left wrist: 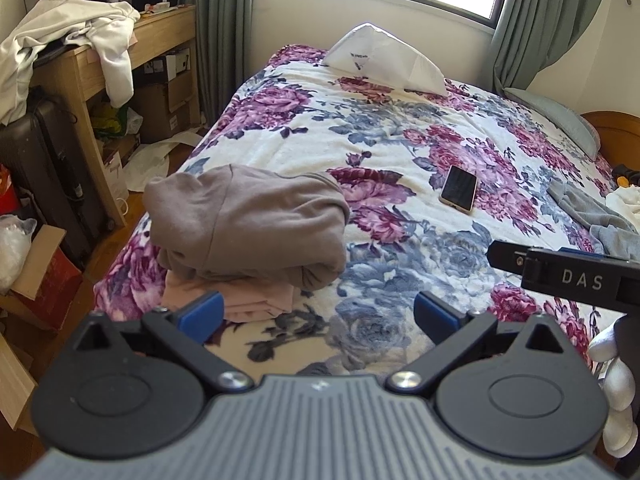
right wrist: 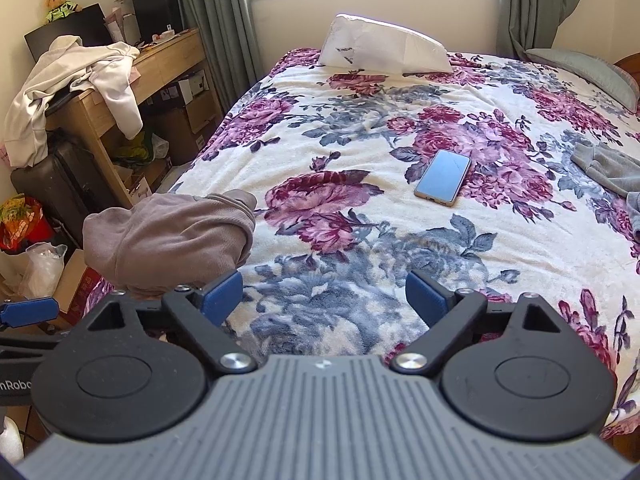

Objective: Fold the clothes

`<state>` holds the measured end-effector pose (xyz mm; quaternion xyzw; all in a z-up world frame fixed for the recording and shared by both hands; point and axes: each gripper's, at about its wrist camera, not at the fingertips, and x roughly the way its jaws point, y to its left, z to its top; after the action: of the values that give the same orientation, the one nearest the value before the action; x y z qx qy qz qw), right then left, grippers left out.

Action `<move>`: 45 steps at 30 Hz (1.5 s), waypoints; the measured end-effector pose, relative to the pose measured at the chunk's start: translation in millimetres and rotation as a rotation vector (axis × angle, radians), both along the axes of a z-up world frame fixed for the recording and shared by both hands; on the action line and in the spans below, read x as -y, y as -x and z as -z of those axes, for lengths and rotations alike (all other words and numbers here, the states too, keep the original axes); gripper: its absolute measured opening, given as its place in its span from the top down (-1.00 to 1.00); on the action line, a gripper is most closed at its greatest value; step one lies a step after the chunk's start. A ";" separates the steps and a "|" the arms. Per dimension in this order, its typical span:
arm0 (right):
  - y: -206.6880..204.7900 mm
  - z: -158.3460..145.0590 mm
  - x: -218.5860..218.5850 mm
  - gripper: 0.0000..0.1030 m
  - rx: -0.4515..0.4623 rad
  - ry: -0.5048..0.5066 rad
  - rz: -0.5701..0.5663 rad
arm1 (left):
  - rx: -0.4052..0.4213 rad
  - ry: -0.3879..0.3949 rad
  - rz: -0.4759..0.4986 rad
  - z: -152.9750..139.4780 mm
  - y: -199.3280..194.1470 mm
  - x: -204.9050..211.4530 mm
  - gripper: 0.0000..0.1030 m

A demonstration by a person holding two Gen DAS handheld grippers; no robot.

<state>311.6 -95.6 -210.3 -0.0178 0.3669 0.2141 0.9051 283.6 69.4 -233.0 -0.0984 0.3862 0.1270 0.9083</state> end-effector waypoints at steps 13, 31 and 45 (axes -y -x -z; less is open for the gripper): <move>-2.0 4.0 -0.7 -0.93 -0.007 0.014 0.015 | -0.011 0.012 0.000 2.0 -1.3 -0.3 -0.99; -0.4 -0.3 -2.8 -0.95 0.001 0.016 0.000 | 0.002 0.003 0.017 -1.6 -1.2 4.3 -0.99; -1.4 -1.0 -4.1 -0.96 0.002 0.021 -0.004 | 0.002 0.003 0.030 -0.3 -2.8 6.5 -0.99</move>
<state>313.0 -91.6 -209.3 -0.0282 0.3681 0.2119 0.9049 286.5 62.9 -232.8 -0.0940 0.3868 0.1127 0.9104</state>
